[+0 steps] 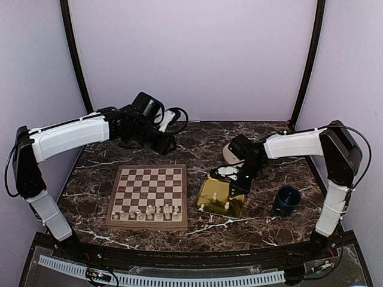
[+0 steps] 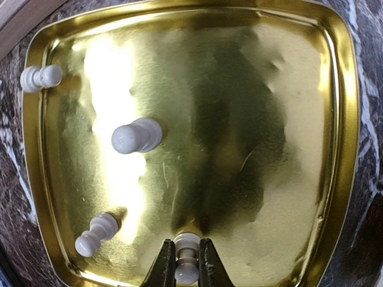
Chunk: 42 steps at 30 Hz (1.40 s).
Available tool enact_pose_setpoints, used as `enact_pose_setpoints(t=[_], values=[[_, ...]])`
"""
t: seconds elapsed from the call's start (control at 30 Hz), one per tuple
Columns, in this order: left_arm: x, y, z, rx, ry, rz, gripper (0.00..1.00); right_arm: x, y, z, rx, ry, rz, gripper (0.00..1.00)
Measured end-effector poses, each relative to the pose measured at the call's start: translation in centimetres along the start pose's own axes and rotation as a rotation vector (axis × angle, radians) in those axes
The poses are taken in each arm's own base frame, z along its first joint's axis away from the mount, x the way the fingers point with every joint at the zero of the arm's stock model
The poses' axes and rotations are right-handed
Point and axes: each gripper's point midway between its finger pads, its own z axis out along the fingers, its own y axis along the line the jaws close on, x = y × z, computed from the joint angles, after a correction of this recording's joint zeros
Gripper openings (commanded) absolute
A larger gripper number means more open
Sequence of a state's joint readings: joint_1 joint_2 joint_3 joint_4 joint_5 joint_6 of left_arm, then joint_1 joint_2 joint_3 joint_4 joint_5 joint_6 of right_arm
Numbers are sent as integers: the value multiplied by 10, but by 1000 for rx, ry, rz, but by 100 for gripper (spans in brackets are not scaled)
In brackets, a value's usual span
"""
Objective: Set up the chess pieces on the board
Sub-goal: Pick up the pawn from the storage box, then place the pawn on the chessboard.
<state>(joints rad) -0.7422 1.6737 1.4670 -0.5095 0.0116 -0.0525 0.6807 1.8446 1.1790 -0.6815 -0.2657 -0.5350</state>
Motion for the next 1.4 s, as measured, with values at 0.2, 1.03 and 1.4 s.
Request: enact_pose_setpoints(t=[0.2,1.03,1.4], values=[[26,0,7,5,40,-5,37,-2,2,-7,-15,12,3,2],[78,66,-85,-214,-57,-231,39,-182,33,-18,55,-111,-251,4],[86,65,-92,-209,-72,-271,39,-198,75,28,6,-37,-327,8]])
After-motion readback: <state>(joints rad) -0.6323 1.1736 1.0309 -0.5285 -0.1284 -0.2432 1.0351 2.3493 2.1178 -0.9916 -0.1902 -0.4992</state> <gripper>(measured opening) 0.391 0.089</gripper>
